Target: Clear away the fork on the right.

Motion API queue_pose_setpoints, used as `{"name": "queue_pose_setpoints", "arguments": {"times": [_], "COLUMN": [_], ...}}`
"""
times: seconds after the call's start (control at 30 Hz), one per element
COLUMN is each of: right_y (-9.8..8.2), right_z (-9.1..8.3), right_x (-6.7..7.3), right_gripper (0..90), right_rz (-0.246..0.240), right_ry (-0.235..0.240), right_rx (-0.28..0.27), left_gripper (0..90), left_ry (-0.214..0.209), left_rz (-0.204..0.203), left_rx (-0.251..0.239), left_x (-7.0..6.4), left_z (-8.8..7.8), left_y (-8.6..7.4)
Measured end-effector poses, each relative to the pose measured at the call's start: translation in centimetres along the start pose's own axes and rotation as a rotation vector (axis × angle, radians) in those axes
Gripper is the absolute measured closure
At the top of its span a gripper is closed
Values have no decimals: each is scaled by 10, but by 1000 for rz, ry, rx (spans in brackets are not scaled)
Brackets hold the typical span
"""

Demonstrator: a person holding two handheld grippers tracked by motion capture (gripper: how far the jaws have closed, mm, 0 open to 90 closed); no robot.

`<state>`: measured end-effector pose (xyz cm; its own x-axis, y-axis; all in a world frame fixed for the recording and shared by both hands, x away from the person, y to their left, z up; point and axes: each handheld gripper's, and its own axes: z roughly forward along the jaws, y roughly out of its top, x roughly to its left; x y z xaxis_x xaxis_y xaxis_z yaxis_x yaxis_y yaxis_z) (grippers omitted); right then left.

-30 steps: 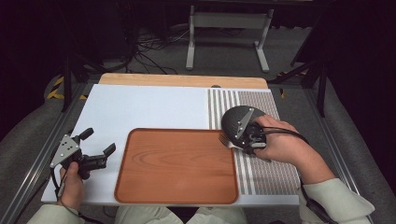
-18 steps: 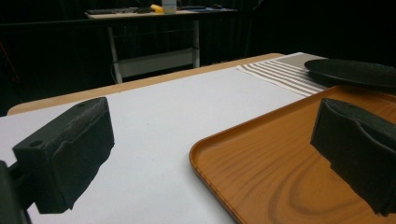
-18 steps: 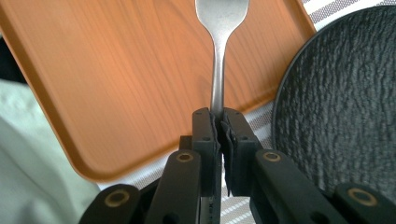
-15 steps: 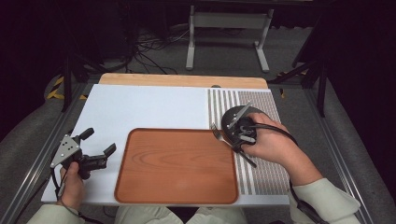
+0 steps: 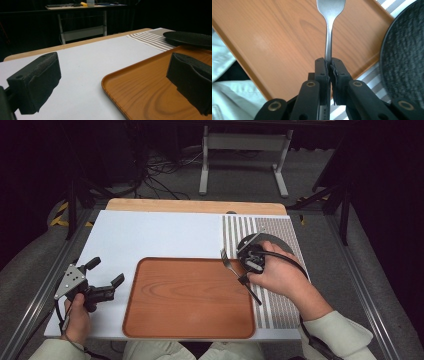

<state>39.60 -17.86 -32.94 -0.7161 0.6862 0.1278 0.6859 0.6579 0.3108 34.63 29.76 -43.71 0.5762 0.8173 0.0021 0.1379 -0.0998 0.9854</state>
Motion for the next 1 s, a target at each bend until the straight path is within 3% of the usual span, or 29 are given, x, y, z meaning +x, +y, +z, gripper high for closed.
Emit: {"name": "queue_pose_setpoints", "arguments": {"times": [0.37,0.63,1.0], "right_y": [6,9,10], "right_z": [13,30,53], "right_x": [12,16,17], "right_gripper": [844,844,843], "right_rz": [88,190,275], "right_ry": [16,20,9], "right_rx": [21,21,91], "left_gripper": [0,0,0], "left_ry": [-1,-2,-3], "left_rz": [1,3,3], "left_rx": [-1,-3,-4], "left_x": [0,0,0], "left_z": [0,0,0], "left_y": [0,1,1]}}
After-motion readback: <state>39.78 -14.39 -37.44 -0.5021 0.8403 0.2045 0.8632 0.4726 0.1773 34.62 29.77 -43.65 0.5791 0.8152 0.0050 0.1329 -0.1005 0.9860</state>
